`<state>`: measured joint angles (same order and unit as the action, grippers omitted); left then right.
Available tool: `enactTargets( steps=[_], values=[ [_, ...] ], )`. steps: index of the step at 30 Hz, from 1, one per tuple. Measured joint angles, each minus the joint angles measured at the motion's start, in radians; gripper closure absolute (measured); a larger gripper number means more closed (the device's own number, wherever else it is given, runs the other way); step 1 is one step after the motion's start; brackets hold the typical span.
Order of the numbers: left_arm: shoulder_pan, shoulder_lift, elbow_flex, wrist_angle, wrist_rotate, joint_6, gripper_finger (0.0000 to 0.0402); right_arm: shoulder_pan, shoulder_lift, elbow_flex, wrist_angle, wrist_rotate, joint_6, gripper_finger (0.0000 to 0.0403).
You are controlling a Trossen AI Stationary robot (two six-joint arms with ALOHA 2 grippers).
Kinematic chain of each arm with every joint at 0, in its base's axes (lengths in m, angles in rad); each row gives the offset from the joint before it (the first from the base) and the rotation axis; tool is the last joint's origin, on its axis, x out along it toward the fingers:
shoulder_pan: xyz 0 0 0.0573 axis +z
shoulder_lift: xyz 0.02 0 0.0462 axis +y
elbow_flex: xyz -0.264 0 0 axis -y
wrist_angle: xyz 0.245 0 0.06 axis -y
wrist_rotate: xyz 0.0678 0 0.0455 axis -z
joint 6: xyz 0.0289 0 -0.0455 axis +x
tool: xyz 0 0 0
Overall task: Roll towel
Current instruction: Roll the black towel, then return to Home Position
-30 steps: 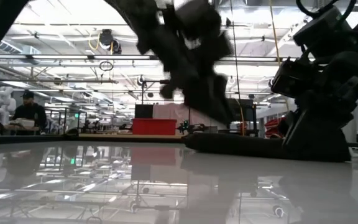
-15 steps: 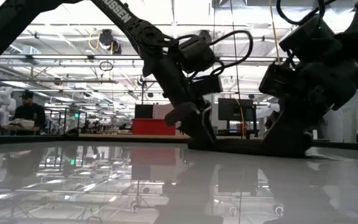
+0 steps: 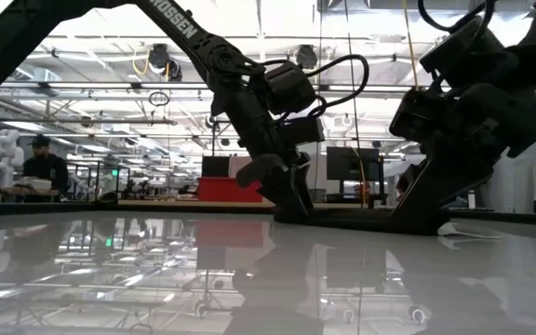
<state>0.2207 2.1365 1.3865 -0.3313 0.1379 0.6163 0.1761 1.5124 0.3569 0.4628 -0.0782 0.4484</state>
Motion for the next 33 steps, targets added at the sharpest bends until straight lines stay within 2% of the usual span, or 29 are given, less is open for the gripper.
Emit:
enactTargets(
  steps=[5,11,24,27,33],
  values=[
    [0.001,-0.001,-0.001,-0.002,0.001,-0.002,0.0189,0.000,-0.003,0.002,-0.032,0.017,0.012,0.0272],
    [-0.001,-0.068,-0.005,-0.059,0.008,-0.022,0.0189,0.005,-0.099,0.013,-0.084,-0.026,-0.003,0.0272],
    [-0.015,-0.293,0.008,-0.085,0.025,-0.015,0.0189,0.005,-0.363,0.183,-0.504,0.052,-0.142,0.0273],
    [-0.030,-0.349,0.007,-0.138,0.024,-0.039,0.0189,0.015,-0.423,0.205,-0.594,0.055,-0.154,0.0273],
    [-0.062,-0.526,0.009,-0.266,-0.014,-0.104,0.0189,0.086,-0.583,0.209,-0.667,0.100,-0.193,0.0273]
  ],
)
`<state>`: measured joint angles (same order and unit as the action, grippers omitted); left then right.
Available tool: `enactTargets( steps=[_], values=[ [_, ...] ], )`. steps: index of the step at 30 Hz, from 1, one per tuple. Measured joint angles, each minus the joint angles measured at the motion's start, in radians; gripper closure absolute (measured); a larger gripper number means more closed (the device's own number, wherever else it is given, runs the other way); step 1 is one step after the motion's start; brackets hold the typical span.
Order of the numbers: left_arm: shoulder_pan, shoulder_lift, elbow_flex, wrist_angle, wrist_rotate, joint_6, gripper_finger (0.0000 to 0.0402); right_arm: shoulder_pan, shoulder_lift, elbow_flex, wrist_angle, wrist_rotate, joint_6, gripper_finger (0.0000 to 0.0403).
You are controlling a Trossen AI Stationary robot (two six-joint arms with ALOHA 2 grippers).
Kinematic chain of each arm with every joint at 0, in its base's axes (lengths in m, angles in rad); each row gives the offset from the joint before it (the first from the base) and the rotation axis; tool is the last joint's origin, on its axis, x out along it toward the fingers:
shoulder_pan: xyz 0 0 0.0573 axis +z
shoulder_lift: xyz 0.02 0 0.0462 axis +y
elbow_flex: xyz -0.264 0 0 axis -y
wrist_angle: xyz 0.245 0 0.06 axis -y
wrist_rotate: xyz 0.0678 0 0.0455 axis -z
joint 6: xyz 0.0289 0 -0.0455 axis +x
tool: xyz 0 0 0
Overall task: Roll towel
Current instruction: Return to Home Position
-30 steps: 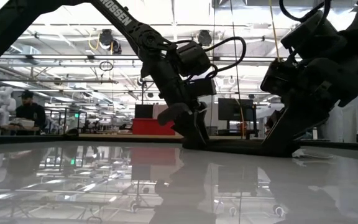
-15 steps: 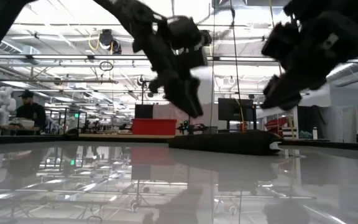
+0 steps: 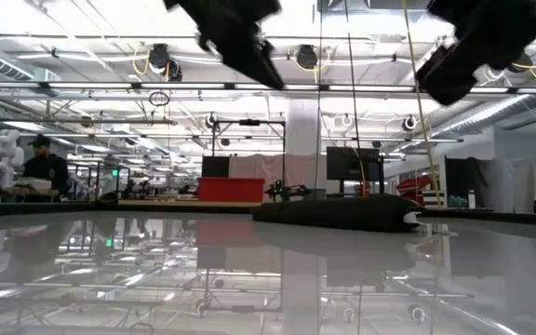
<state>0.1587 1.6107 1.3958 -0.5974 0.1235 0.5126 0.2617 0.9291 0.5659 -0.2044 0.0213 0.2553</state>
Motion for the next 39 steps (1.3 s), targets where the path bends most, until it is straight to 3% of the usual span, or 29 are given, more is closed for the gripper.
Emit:
enactTargets(
  steps=[3,8,13,22,36,39],
  values=[
    [-0.021,-0.083,-0.005,-0.014,-0.002,-0.045,0.0189,0.041,-0.098,-0.001,-0.079,0.046,-0.016,0.0273],
    [-0.049,-0.257,-0.119,0.025,-0.060,-0.120,0.0189,0.119,-0.250,0.000,-0.162,0.145,-0.042,0.0273],
    [-0.065,-0.444,-0.338,0.120,-0.140,-0.228,0.0189,0.179,-0.378,0.001,-0.232,0.218,-0.059,0.0273],
    [-0.185,-0.762,-0.841,0.499,-0.211,-0.442,0.0189,0.221,-0.569,-0.071,-0.239,0.241,-0.100,0.0273],
    [-0.327,-0.928,-1.363,1.038,-0.440,-0.668,0.0189,0.217,-0.821,-0.399,-0.033,0.247,-0.183,0.0273],
    [-0.343,-0.933,-1.389,1.008,-0.505,-0.735,0.0189,0.217,-0.865,-0.451,0.001,0.257,-0.211,0.0273]
  ],
)
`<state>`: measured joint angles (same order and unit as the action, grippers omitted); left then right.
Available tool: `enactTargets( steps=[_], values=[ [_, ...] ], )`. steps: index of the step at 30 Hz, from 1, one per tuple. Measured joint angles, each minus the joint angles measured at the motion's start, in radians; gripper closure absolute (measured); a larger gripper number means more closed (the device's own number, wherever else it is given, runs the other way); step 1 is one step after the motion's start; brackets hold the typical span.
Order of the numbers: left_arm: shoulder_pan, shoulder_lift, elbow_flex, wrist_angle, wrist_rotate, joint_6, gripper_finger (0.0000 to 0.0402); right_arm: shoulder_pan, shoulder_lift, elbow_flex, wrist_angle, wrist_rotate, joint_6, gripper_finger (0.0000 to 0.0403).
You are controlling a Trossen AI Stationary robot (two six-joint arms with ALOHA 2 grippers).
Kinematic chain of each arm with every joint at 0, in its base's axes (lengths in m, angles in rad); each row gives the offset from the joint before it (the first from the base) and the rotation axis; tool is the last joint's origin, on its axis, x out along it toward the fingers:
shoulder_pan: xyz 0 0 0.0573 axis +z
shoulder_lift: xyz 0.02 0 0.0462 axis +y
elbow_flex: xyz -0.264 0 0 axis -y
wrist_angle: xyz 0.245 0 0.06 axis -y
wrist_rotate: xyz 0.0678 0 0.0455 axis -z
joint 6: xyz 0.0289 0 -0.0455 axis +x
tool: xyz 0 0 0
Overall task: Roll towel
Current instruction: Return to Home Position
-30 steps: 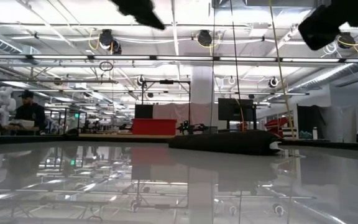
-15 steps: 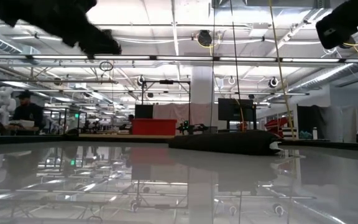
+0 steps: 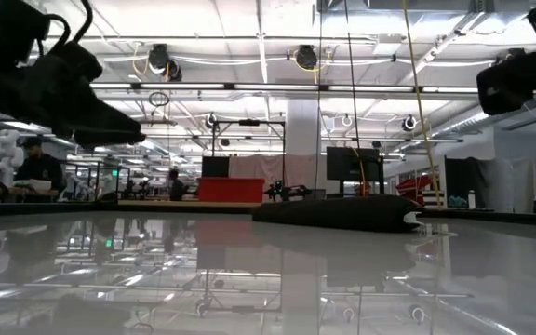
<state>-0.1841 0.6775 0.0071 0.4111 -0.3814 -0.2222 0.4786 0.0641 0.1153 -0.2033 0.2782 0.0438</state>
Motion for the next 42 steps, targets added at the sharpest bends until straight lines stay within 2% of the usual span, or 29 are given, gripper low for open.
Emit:
enactTargets(
  steps=[3,9,19,24,42],
  values=[
    [-0.018,0.004,0.000,-0.034,-0.055,-0.022,0.0189,0.000,-0.026,-0.028,0.010,-0.007,-0.044,0.0273],
    [-0.024,0.000,-0.001,-0.033,-0.064,-0.034,0.0189,0.000,-0.053,-0.028,0.011,-0.015,-0.110,0.0273],
    [-0.024,0.001,-0.001,-0.065,-0.048,-0.029,0.0189,0.000,-0.053,-0.028,0.013,-0.015,-0.052,0.0273],
    [-0.023,0.001,-0.001,-0.063,-0.107,-0.026,0.0189,0.000,-0.053,-0.028,0.013,-0.017,-0.046,0.0273],
    [-0.023,0.001,-0.002,-0.062,-0.089,-0.026,0.0189,0.000,-0.053,-0.028,0.012,-0.018,-0.022,0.0273]
  ],
)
